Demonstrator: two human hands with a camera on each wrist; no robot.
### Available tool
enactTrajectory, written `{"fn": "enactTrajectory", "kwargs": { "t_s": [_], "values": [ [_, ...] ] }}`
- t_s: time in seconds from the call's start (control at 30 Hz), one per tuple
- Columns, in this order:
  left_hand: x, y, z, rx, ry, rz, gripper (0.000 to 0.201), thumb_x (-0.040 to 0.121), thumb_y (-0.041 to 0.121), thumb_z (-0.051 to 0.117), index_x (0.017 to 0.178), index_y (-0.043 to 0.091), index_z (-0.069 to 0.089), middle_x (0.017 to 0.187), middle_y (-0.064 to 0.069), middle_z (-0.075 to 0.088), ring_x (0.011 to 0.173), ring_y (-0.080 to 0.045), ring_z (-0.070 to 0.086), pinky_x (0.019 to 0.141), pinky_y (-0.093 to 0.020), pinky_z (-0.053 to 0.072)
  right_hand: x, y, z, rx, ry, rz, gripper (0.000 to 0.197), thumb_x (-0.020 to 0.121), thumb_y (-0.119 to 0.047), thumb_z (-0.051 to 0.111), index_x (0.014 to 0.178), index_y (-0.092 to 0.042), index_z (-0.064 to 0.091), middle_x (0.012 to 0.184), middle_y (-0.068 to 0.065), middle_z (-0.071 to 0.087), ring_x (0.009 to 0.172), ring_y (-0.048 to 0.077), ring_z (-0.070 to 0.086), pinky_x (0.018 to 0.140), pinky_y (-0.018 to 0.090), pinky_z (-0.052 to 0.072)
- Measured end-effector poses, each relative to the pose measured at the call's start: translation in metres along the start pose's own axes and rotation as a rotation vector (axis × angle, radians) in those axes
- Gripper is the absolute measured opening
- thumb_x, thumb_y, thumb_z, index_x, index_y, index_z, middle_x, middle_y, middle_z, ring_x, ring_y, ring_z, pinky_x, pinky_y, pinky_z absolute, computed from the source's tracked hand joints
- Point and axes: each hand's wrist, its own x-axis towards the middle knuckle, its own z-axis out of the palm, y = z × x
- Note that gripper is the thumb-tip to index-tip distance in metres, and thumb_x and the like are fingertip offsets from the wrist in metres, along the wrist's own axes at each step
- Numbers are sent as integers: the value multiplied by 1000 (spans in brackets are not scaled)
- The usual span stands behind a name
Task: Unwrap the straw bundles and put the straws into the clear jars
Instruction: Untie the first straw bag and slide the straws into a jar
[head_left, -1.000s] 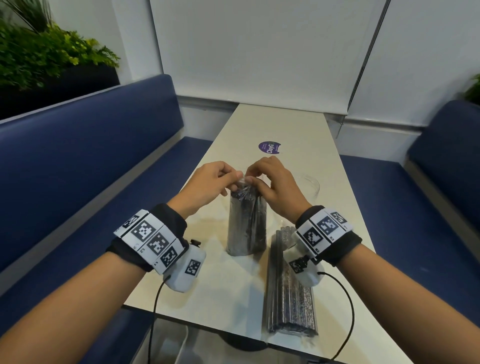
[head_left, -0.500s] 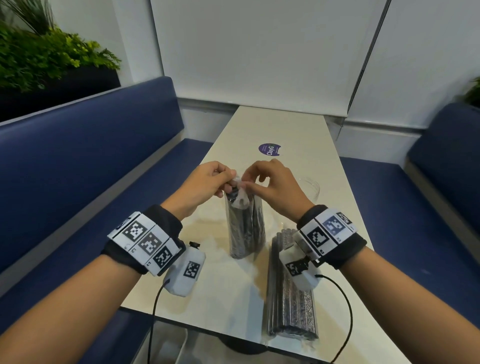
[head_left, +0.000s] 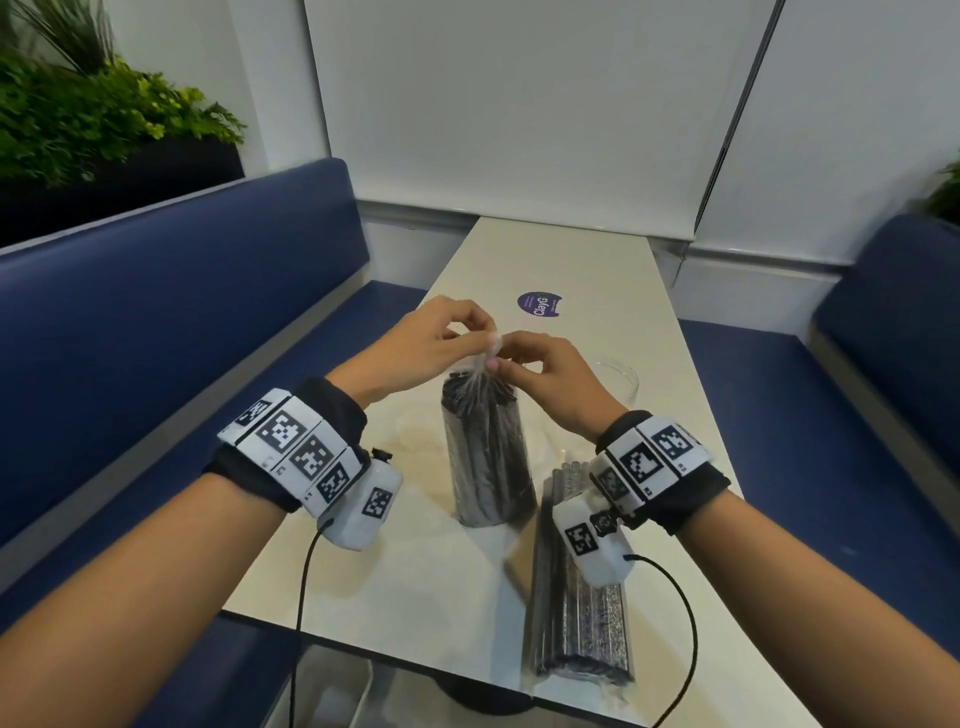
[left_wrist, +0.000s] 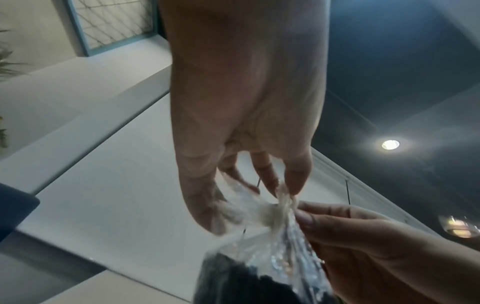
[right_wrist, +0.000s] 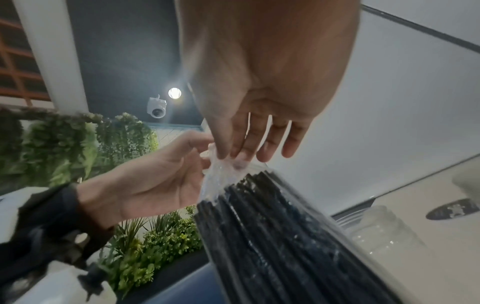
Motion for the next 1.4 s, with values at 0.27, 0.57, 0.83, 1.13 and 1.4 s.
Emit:
{"fn": "enactTrajectory", "kwargs": {
  "t_s": [0.27, 0.57, 0.83, 1.13, 1.4],
  "values": [
    [0, -2, -8, 89, 59, 68, 52, 66, 49, 74, 109, 29, 55, 102, 12, 62, 77, -3, 50, 66, -10, 40, -2, 2, 1, 182, 128, 14, 13, 84, -11, 63, 83, -14, 50, 80, 4, 57, 75, 19, 52, 70, 25, 44],
    [-13, -38, 20, 41, -161, -101, 46, 89, 35, 58, 132, 21, 51, 131, 3, 58, 116, -10, 55, 103, -28, 41, 6, -25, -13, 629, 154, -74, 23, 90, 6, 45, 95, -16, 43, 116, 23, 60, 115, 25, 57, 95, 39, 47],
    [-18, -42, 21, 21, 99, -2, 29, 94, 26, 52, 120, 23, 63, 113, 12, 63, 108, -3, 56, 84, -4, 40, -14, 3, -6, 340, -64, 214, 100, 73, 1, 70, 141, -24, 0, 154, 11, 12, 143, 22, 15, 114, 38, 22],
    [-27, -60, 44, -313, -69, -127, 93, 72, 39, 73, 143, 32, 14, 132, 6, 41, 118, -12, 51, 102, -34, 43, -14, 36, 28, 275, -168, 249, 101, 70, -8, 77, 141, -8, 4, 126, 4, 41, 106, 3, 49, 89, 9, 45],
    [-36, -99, 73, -354, -77, -186, 57, 86, 20, 64, 132, 25, 31, 124, 8, 52, 114, -3, 55, 81, -5, 46, -22, 64, 53, 143, -209, 385, 77, 70, -12, 77, 132, -10, 31, 130, 13, 52, 119, 27, 51, 102, 49, 43]
  ]
}}
